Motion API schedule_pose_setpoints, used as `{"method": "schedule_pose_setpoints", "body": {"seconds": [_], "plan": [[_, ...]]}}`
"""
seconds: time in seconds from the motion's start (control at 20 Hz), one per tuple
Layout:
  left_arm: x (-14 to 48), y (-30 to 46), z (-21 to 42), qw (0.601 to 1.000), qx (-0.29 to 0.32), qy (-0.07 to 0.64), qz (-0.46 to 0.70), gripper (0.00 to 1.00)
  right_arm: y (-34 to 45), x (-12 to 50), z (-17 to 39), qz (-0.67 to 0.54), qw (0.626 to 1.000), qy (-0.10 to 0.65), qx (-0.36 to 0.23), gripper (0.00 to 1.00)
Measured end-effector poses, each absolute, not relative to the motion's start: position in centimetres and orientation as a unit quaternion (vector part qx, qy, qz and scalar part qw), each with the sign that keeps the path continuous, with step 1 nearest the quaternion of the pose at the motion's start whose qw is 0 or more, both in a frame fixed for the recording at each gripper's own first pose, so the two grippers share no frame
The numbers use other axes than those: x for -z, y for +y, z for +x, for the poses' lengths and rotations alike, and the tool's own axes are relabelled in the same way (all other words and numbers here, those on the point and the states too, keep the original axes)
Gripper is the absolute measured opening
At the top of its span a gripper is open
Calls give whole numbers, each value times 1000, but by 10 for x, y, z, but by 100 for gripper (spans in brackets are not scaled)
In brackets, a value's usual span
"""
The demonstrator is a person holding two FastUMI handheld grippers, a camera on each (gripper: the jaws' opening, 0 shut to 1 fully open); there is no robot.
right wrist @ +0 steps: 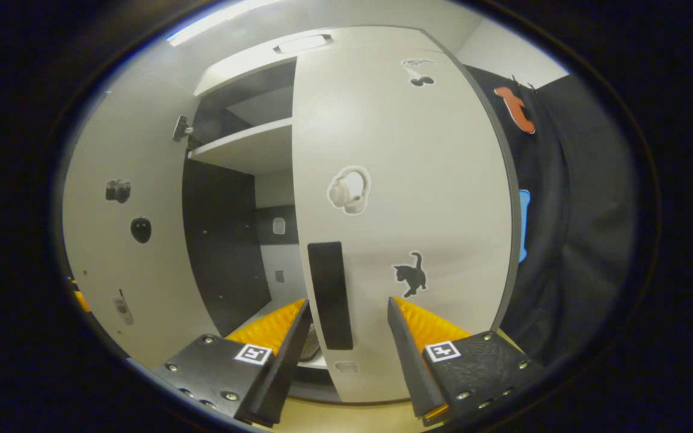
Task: Grab one shoe with the right hand and put it into the shoe cabinet, grab the other shoe with the left hand and put it into the shoe cabinet; then close the right door with the right hand and the left door with the left hand.
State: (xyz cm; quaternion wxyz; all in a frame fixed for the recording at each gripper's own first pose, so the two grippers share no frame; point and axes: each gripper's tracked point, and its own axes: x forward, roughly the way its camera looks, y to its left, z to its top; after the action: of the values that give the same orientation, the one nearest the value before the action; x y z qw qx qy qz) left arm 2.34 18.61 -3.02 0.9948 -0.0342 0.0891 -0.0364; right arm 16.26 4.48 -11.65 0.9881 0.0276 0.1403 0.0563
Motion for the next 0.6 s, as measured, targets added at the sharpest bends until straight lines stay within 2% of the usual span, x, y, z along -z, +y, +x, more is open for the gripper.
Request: {"method": "schedule_pose_setpoints", "body": {"seconds": [0.15,0.6], "plan": [[32,156,30,993,62,90,-49,94,33,107,150,28,989,136,-54,76],[32,97,67,992,76,82,-54,94,-26,86,136,34,991,124,-44,78]]}}
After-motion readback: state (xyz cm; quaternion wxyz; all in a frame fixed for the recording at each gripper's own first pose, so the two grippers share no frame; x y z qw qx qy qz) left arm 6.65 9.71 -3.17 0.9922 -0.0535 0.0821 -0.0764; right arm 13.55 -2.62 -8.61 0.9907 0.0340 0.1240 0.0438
